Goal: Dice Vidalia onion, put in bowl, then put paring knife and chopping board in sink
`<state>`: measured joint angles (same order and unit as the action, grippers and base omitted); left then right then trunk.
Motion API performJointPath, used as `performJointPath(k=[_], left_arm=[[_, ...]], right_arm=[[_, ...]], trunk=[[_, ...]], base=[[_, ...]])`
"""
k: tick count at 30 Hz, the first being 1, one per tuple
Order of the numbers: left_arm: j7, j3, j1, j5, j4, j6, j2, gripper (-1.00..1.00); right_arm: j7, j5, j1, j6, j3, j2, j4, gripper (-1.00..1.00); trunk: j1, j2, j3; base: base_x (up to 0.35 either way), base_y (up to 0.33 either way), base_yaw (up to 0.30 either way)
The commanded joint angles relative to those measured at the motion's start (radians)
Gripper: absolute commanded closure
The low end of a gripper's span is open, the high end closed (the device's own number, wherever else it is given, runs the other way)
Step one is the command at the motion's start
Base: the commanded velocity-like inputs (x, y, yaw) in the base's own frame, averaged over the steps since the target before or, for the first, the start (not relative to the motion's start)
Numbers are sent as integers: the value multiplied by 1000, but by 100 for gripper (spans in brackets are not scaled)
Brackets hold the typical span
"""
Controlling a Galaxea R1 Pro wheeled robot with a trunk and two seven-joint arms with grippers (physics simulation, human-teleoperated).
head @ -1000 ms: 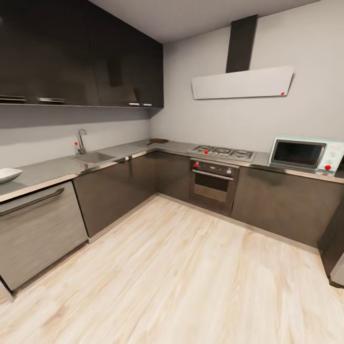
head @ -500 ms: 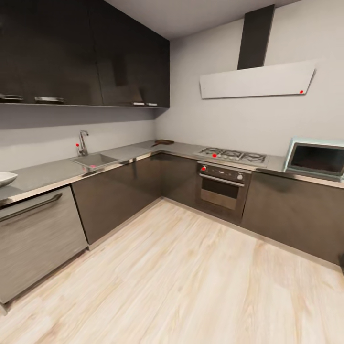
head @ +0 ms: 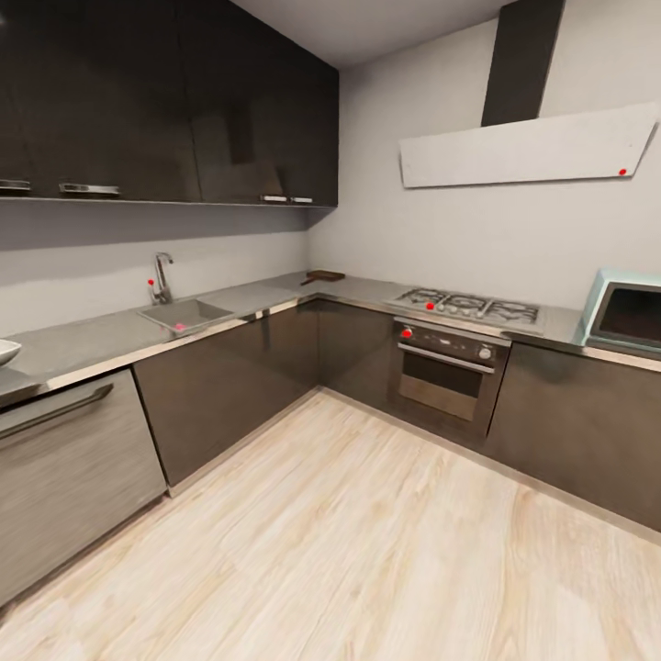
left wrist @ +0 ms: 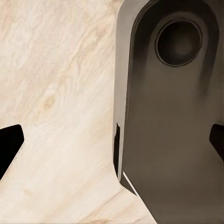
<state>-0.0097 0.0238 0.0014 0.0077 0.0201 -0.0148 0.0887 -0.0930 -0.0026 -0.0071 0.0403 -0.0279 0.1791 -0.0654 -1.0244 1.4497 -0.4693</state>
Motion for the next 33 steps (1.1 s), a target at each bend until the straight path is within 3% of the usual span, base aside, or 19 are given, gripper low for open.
performJointPath(k=[1,33], left_arm=[[-1,2,0,1,1,-2,0,-100],[-1,2,0,1,1,-1,-1,-100]], right_arm=[[-4,0,-1,4,-3,0,-2,-100],[-4,0,-1,6,-3,-1,-2,-100]], trunk=[[-1,0,-1],[-1,0,-1]], base=[[343,0,0],[343,0,0]])
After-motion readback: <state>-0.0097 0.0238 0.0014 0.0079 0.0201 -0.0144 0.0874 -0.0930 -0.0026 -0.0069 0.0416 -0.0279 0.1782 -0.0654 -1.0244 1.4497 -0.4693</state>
